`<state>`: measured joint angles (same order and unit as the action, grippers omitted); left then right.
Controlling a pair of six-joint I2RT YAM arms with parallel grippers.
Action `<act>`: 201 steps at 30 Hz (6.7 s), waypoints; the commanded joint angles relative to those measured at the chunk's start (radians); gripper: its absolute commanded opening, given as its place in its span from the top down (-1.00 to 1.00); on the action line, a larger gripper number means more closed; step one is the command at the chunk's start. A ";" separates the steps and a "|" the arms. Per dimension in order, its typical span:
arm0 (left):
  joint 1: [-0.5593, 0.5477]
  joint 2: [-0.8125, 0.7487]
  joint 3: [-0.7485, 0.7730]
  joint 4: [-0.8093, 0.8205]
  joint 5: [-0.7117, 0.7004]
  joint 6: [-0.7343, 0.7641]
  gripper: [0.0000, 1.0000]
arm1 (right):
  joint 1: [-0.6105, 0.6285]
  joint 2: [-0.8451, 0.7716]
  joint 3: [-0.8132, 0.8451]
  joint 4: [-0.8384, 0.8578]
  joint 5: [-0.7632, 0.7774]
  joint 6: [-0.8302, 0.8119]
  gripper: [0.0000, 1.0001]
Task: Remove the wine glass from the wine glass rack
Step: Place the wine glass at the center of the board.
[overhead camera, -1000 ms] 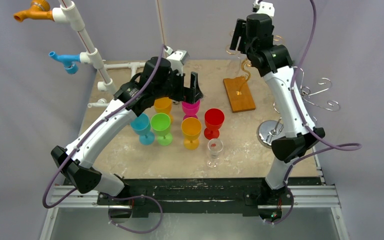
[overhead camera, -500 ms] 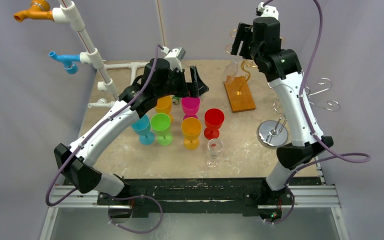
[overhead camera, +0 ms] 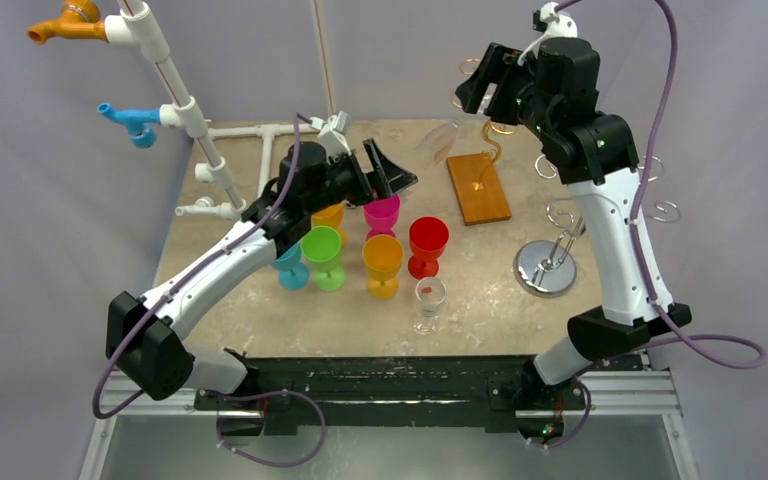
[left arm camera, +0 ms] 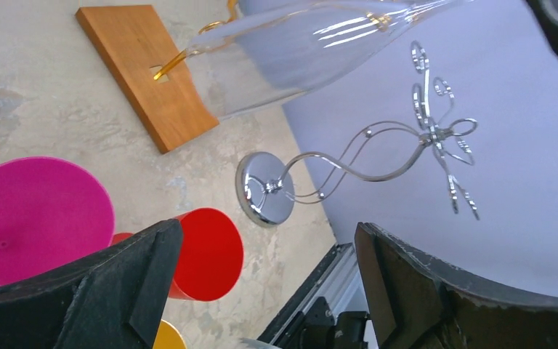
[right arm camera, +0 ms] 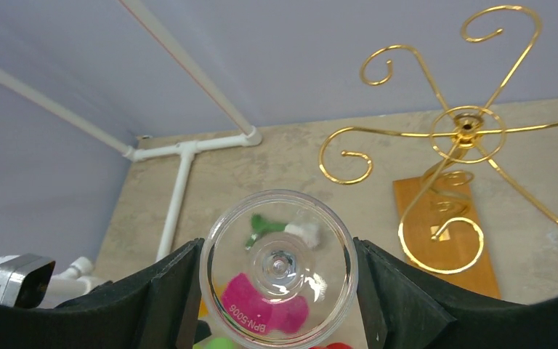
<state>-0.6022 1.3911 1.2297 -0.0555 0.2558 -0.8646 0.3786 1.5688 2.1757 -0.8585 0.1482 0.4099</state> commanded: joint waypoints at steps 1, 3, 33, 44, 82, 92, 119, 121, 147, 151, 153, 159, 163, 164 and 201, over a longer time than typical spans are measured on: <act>0.017 -0.091 -0.088 0.247 0.028 -0.114 -0.93 | -0.001 -0.048 -0.017 0.068 -0.132 0.074 0.30; 0.025 -0.106 -0.135 0.317 0.034 -0.156 -0.90 | -0.001 -0.055 -0.014 0.071 -0.145 0.087 0.29; 0.088 0.021 -0.330 0.969 0.117 -0.492 -0.11 | -0.189 -0.128 -0.093 0.176 -0.483 0.203 0.30; 0.089 0.074 -0.341 1.066 0.141 -0.536 -0.02 | -0.246 -0.135 -0.098 0.171 -0.527 0.210 0.31; 0.102 0.182 -0.261 1.372 0.215 -0.651 0.07 | -0.286 -0.131 -0.139 0.240 -0.705 0.263 0.33; 0.102 0.164 -0.258 1.367 0.219 -0.629 0.21 | -0.299 -0.138 -0.155 0.255 -0.729 0.279 0.33; 0.101 0.054 -0.244 1.354 0.204 -0.645 1.00 | -0.366 -0.231 -0.417 0.483 -0.877 0.386 0.29; 0.101 0.031 -0.242 1.276 0.204 -0.610 1.00 | -0.365 -0.236 -0.431 0.497 -0.881 0.390 0.21; 0.056 -0.084 -0.165 0.823 0.103 -0.352 1.00 | -0.366 -0.263 -0.390 0.379 -0.742 0.242 -0.98; 0.049 -0.081 -0.155 0.830 0.100 -0.341 1.00 | -0.366 -0.261 -0.381 0.348 -0.711 0.216 -0.98; 0.045 -0.082 -0.151 0.820 0.092 -0.332 1.00 | -0.366 -0.260 -0.371 0.332 -0.692 0.205 -0.98; 0.034 -0.089 -0.125 0.764 0.081 -0.297 1.00 | -0.366 -0.263 -0.321 0.259 -0.596 0.155 -0.98; 0.020 -0.111 -0.075 0.620 0.078 -0.232 1.00 | -0.366 -0.264 -0.258 0.201 -0.521 0.125 -0.98; 0.014 -0.122 -0.060 0.570 0.073 -0.211 1.00 | -0.366 -0.261 -0.244 0.186 -0.496 0.119 -0.98; -0.035 -0.327 0.610 -1.123 0.159 0.234 1.00 | -0.365 -0.269 -0.330 0.179 -0.465 0.053 -0.98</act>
<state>-0.6365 1.0481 1.7386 -1.0405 0.3523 -0.6899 0.0124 1.3212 1.8393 -0.7109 -0.3225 0.4843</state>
